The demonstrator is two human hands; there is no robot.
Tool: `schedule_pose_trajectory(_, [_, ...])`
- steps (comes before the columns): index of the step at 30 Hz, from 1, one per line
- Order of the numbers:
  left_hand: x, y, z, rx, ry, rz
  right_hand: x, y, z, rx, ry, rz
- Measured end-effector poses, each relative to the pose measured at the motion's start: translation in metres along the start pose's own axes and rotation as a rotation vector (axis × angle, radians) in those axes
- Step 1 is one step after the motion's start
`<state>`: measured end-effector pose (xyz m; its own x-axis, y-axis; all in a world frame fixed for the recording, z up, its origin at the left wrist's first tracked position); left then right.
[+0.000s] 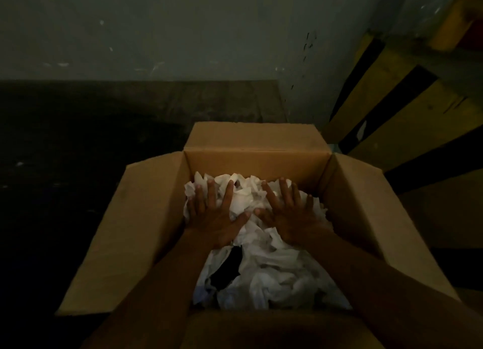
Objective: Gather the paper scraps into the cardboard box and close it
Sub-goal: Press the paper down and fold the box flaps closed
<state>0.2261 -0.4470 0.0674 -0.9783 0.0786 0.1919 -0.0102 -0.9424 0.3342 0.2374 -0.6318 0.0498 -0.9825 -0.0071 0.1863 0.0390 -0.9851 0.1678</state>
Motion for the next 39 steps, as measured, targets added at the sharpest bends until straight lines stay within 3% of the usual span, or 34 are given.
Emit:
schedule_pose_trajectory(3, [0.000, -0.003, -0.004, 0.034, -0.033, 0.025, 0.004, -0.005, -0.001, -0.038, -0.103, 0.048])
schedule_pose_trajectory(6, [0.001, -0.002, -0.003, 0.048, -0.035, 0.033, 0.000, -0.008, -0.006, -0.121, -0.015, 0.106])
schedule_pose_trajectory(14, [0.019, 0.020, 0.034, 0.012, -0.030, -0.050, 0.025, 0.011, 0.050, -0.162, 0.010, 0.082])
schedule_pose_trajectory(21, [0.057, 0.034, 0.060, 0.041, -0.200, 0.008, 0.080, 0.035, 0.089, -0.284, -0.111, -0.061])
schedule_pose_trajectory(25, [0.081, 0.038, 0.055, -0.007, -0.300, 0.021, 0.104, 0.037, 0.111, -0.275, -0.135, 0.005])
schedule_pose_trajectory(30, [0.081, 0.041, 0.044, -0.093, -0.353, -0.025, 0.115, 0.047, 0.094, -0.363, -0.414, 0.061])
schedule_pose_trajectory(32, [0.081, 0.044, 0.038, -0.137, -0.338, -0.085, 0.112, 0.050, 0.078, -0.302, -0.473, 0.094])
schedule_pose_trajectory(35, [0.074, 0.046, 0.024, -0.197, -0.310, -0.161, 0.105, 0.048, 0.053, 0.010, -0.410, 0.208])
schedule_pose_trajectory(39, [0.068, 0.045, 0.002, -0.238, -0.314, -0.141, 0.102, 0.045, 0.031, 0.093, -0.381, 0.226])
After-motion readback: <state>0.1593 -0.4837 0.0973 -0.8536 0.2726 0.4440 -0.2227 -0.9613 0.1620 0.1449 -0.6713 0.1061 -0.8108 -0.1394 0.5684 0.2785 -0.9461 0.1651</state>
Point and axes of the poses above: each hand's wrist, its own x-axis away from the middle knuckle, its own z-axis out of the back of the hand, y = z × x, the point moved 7 cm from there along -x, towards the middle knuckle, and after that the axes turned 8 degrees about x, right-handed, at the moved point
